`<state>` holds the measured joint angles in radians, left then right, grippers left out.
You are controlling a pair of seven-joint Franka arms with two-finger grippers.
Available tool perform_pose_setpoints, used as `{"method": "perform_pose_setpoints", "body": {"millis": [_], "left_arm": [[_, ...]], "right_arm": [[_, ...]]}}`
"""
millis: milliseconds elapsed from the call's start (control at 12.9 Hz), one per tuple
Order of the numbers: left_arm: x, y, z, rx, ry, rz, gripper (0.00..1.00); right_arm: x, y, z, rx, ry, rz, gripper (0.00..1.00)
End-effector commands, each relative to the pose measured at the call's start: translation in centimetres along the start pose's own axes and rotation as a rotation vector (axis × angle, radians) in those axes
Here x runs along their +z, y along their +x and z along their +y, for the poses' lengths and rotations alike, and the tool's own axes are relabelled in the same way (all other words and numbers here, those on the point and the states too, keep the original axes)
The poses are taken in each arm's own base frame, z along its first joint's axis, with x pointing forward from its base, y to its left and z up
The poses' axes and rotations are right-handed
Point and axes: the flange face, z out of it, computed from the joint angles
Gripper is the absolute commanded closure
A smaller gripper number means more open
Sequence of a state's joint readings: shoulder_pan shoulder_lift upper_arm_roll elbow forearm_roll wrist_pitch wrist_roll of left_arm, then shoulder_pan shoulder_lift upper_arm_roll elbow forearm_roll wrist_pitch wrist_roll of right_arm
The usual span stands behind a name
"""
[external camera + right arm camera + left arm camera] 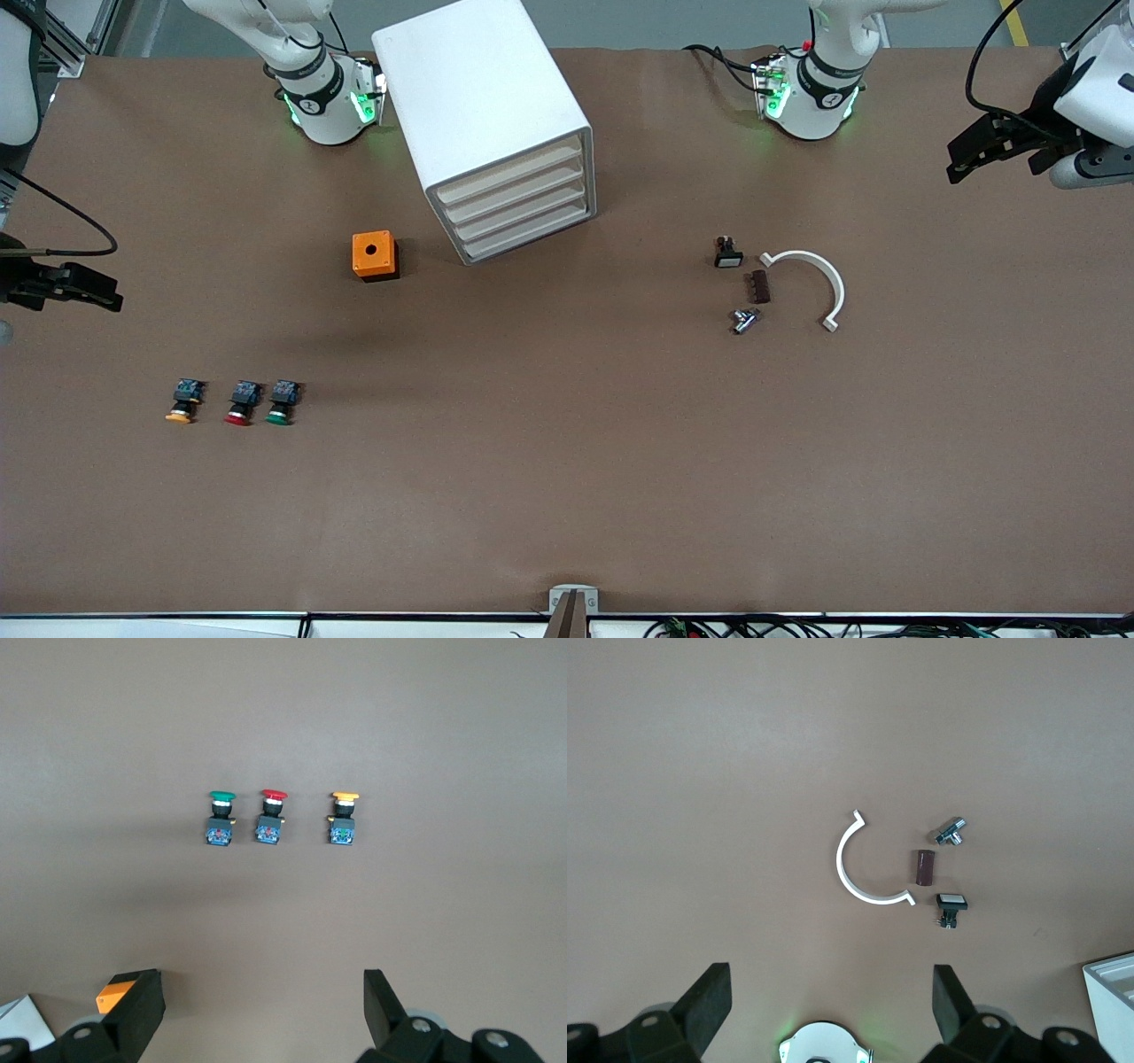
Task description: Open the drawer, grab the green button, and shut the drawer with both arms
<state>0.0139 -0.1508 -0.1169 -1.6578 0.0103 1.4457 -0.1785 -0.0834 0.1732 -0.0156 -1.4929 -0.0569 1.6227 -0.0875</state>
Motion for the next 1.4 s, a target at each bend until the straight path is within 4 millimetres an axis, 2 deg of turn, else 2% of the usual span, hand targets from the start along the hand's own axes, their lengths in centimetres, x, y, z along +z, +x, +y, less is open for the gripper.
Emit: {"method": "perform_pose_setpoints", "body": {"millis": [0, 155, 311, 466, 621, 854, 932, 1087, 1320], "left_arm": [[-0.7, -1.2, -0.1, 0.014, 0.01, 0.006, 0.0], [-0.7, -1.2, -0.1, 0.014, 0.009, 0.006, 0.0], [-0.5, -1.1, 0.0, 0.016, 0.006, 0.003, 0.0], [-0.1, -0.9, 0.1, 0.018, 0.007, -0.005, 0.0], [0.0, -0.7, 0.1, 0.016, 0.006, -0.007, 0.0], [0.2, -0.5, 0.2, 0.018, 0.005, -0.004, 0.0], [0.3, -0.3, 0.2, 0.018, 0.005, -0.004, 0.0], [0.3, -0.4, 0.3, 0.02, 0.005, -0.004, 0.0], [0.2, -0.5, 0.9, 0.032, 0.008, -0.002, 0.0]], "right_arm": [[-0.6, 0.2, -0.5, -0.006, -0.003, -0.005, 0.0], [-1.0, 0.2, -0.2, -0.002, -0.001, 0.004, 0.0], [-2.4, 0.3, -0.7, -0.011, -0.006, 0.028, 0.0], [-2.5, 0.1, -0.4, -0.011, 0.003, 0.018, 0.0], [-1.7, -1.3, -0.6, -0.003, 0.013, -0.087, 0.0], [-2.1, -1.5, -0.5, 0.005, 0.064, -0.071, 0.0], [-2.9, -2.1, -0.3, 0.014, 0.094, -0.059, 0.0], [-5.6, -4.2, -1.3, 0.004, 0.124, 0.041, 0.0], [-5.9, -5.4, -1.3, -0.008, 0.123, 0.054, 0.0]]}}
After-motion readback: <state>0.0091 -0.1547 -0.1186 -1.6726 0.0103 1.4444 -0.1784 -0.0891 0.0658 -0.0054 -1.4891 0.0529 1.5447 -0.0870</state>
